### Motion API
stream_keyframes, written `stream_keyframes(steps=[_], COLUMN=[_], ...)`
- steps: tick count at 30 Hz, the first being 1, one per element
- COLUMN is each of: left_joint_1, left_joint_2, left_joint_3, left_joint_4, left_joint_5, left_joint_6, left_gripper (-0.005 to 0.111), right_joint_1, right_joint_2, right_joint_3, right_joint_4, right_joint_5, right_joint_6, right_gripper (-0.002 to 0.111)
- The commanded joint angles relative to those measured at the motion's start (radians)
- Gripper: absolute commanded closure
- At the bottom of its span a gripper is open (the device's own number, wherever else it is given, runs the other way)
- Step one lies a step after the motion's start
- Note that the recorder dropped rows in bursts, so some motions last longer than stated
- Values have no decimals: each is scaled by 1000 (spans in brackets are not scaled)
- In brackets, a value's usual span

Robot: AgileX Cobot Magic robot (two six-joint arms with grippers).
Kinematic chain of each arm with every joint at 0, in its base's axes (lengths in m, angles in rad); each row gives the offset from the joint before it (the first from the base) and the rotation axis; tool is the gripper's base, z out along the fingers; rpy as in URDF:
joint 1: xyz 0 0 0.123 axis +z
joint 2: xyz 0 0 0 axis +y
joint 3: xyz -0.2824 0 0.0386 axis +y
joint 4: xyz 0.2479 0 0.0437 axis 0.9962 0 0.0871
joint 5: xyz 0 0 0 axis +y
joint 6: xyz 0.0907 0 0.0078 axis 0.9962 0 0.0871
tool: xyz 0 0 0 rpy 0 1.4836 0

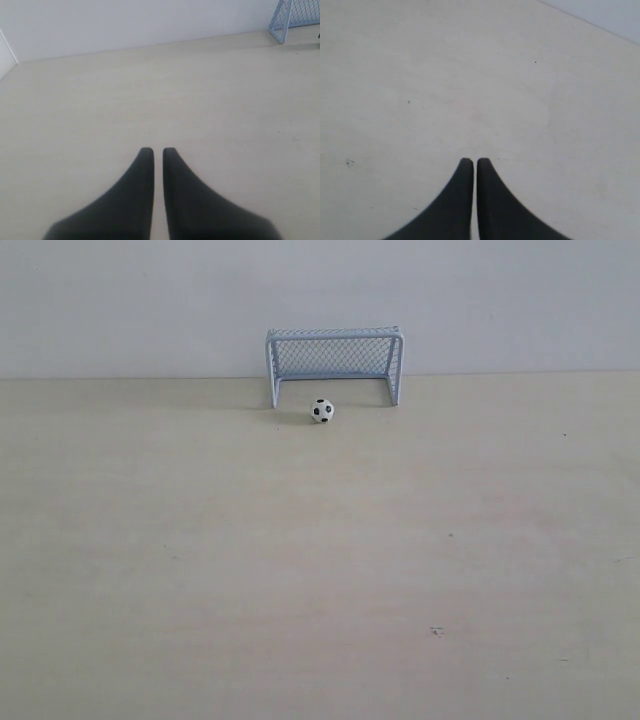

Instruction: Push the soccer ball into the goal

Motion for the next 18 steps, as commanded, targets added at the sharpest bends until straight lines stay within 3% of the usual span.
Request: stream_keyframes(steps=[1,18], left_joint_1=[-8,-8], left_joint_2=[5,5], left_joint_3=[-4,-4], left_joint_4=[0,0], left_joint_5=[-3,-3], left_joint_6=[-9,-9], left_gripper=[100,100], right_joint_1=[-4,-2], right_joint_2=[-41,-74], right_joint_3=[56,209], right_joint_4=[3,74], right_joint_5=[-22,-125], right_joint_6=[29,52], right_gripper=[108,108])
